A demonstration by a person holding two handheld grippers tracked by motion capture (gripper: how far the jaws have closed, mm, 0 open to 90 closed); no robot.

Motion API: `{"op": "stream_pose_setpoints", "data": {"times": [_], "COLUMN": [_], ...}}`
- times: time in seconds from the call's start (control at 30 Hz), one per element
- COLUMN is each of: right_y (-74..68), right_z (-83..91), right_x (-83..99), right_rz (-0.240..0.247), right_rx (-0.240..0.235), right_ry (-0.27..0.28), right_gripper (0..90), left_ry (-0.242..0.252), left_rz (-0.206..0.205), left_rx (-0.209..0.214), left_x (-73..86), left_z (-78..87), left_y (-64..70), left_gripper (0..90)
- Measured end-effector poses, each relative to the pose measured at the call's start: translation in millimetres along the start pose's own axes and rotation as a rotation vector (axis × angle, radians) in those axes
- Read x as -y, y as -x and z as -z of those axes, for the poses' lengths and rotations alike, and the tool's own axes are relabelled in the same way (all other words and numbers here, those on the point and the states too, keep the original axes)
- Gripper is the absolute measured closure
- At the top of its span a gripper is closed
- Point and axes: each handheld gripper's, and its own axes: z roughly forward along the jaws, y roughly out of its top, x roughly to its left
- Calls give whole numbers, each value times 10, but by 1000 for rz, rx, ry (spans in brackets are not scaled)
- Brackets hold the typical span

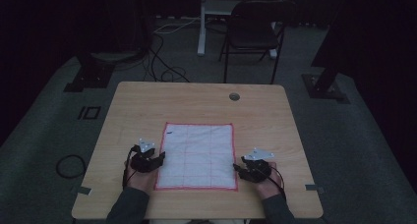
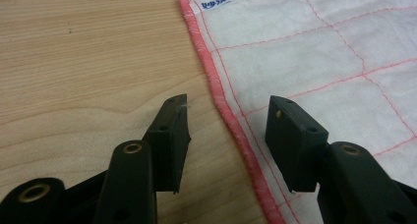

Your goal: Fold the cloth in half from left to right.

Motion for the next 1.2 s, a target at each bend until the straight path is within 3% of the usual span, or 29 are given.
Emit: {"op": "stream_pose_setpoints", "data": {"times": [0.17,0.27,0.47,0.57,0.63,0.73,0.87,1.07,1.2], "right_y": [-21,-18,-22,-31,-30,-26,-22,-20,-9], "right_z": [-19,-18,-35,-35,-34,-32,-36,-39,-39], "right_x": [-2,-2,1,-2,-2,-2,0,0,2], "right_rz": [7,7,9,12,11,8,7,9,6], "right_rx": [-4,-3,-4,-6,-7,-5,-4,-4,-3], "right_ry": [-5,-5,-15,-14,-13,-13,-13,-13,-13], "right_gripper": [521,522,521,521,521,521,521,521,521], "left_ry": [-4,-21,-47,-41,-36,-30,-27,-34,-11], "left_rz": [7,-8,-10,-15,-15,-10,17,26,43], "left_rx": [-10,-8,-7,2,23,41,74,107,134], "left_x": [-43,-78,-105,-93,-90,-83,-82,-101,-134], "left_z": [-45,-64,-51,-45,-47,-49,-52,-49,-12], "left_y": [34,65,107,139,153,147,75,22,-2], "left_gripper": [476,478,572,668,774,843,865,876,879]}}
